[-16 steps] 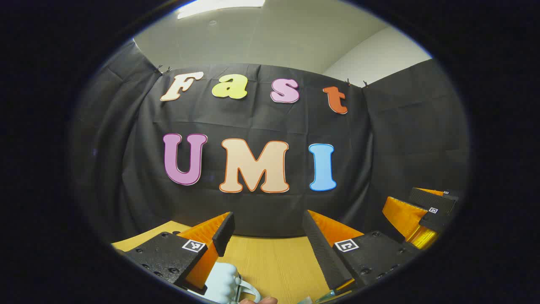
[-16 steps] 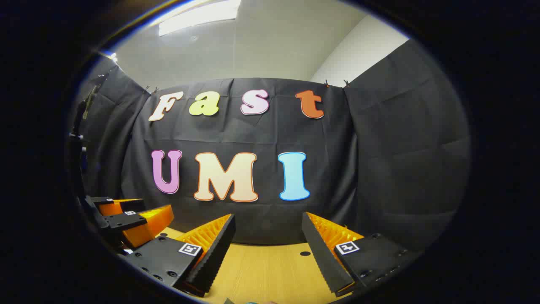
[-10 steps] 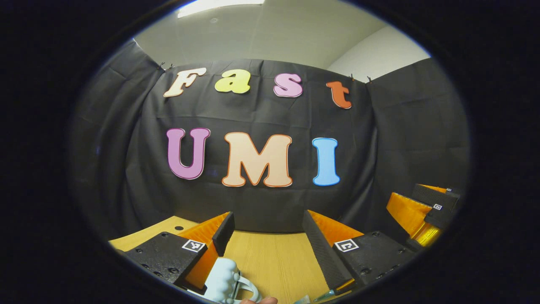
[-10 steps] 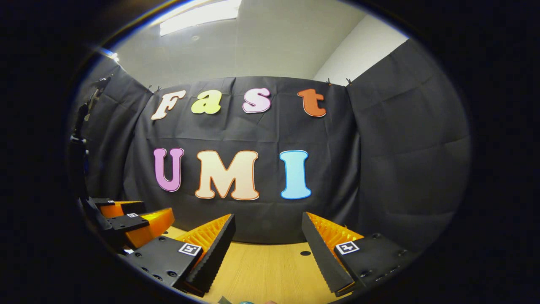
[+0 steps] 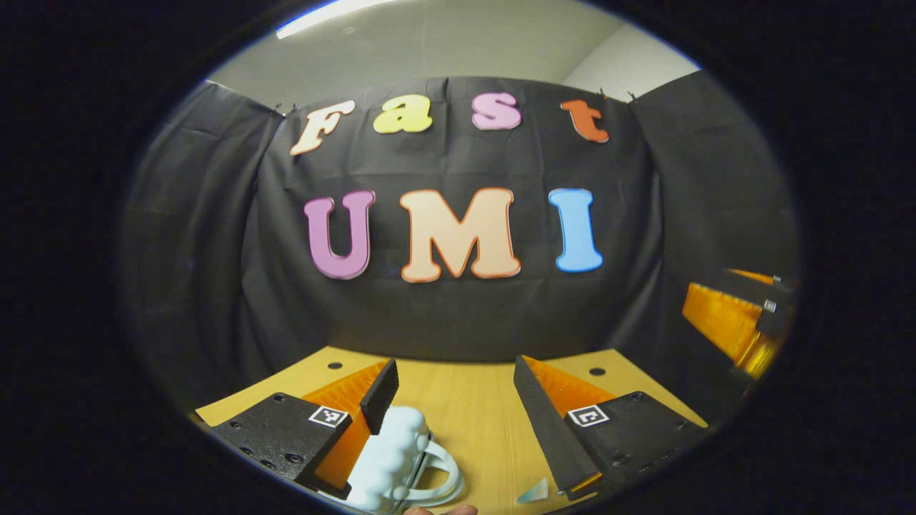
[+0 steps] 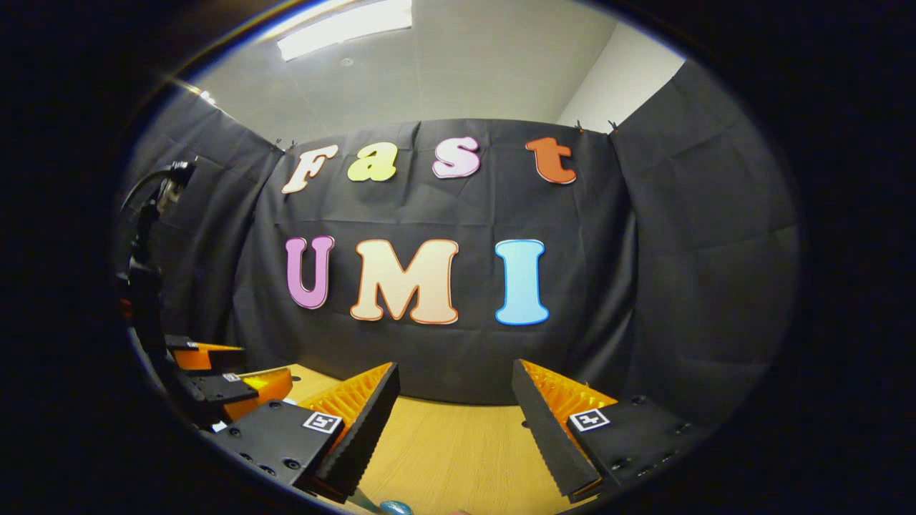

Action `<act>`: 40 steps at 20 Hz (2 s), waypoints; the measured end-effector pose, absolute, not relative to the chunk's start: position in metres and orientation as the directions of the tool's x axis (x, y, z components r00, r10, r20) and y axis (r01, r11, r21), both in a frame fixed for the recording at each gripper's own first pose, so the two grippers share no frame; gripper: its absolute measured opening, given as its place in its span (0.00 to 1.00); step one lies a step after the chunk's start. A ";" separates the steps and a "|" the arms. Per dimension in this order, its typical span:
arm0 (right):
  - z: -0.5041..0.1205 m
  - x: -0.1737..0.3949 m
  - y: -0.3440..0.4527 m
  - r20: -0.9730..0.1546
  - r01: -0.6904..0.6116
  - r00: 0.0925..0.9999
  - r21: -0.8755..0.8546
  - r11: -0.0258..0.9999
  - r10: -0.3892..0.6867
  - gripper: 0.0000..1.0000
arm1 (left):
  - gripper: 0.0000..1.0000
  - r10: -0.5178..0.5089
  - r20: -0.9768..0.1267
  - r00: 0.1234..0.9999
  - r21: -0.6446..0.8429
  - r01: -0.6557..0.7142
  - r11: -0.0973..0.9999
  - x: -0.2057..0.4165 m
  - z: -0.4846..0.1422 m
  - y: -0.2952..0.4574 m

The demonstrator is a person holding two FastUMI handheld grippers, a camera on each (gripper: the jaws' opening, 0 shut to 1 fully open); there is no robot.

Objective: First open the suitcase, pack the skin care products into it, and then close the suitcase.

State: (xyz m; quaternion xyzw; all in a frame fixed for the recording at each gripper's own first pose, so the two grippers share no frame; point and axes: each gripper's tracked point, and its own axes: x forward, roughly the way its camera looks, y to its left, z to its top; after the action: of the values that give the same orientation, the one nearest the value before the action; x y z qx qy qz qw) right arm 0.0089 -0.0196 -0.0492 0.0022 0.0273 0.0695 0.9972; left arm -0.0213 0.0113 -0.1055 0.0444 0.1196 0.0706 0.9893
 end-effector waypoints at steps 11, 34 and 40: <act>-0.086 0.007 -0.024 -0.177 -0.022 0.984 -0.018 1.000 0.018 0.99 | 0.95 0.052 -0.664 0.746 0.057 -0.019 0.998 -0.036 -0.267 0.017; -0.102 0.007 -0.019 -0.203 -0.034 0.979 -0.052 0.998 0.022 0.99 | 0.05 0.033 -0.884 0.466 0.037 -0.001 0.999 -0.057 -0.342 0.025; -0.099 0.008 -0.003 -0.187 -0.073 0.980 -0.030 0.997 0.066 0.99 | 0.00 0.000 -0.851 0.525 0.006 0.010 1.000 -0.051 -0.315 0.015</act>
State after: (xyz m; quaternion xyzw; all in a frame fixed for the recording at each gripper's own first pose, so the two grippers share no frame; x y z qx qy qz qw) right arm 0.0083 -0.0032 -0.0991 -0.0185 0.0934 0.0351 0.9948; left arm -0.0505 0.0153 -0.3146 0.0052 0.4874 -0.0030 0.8732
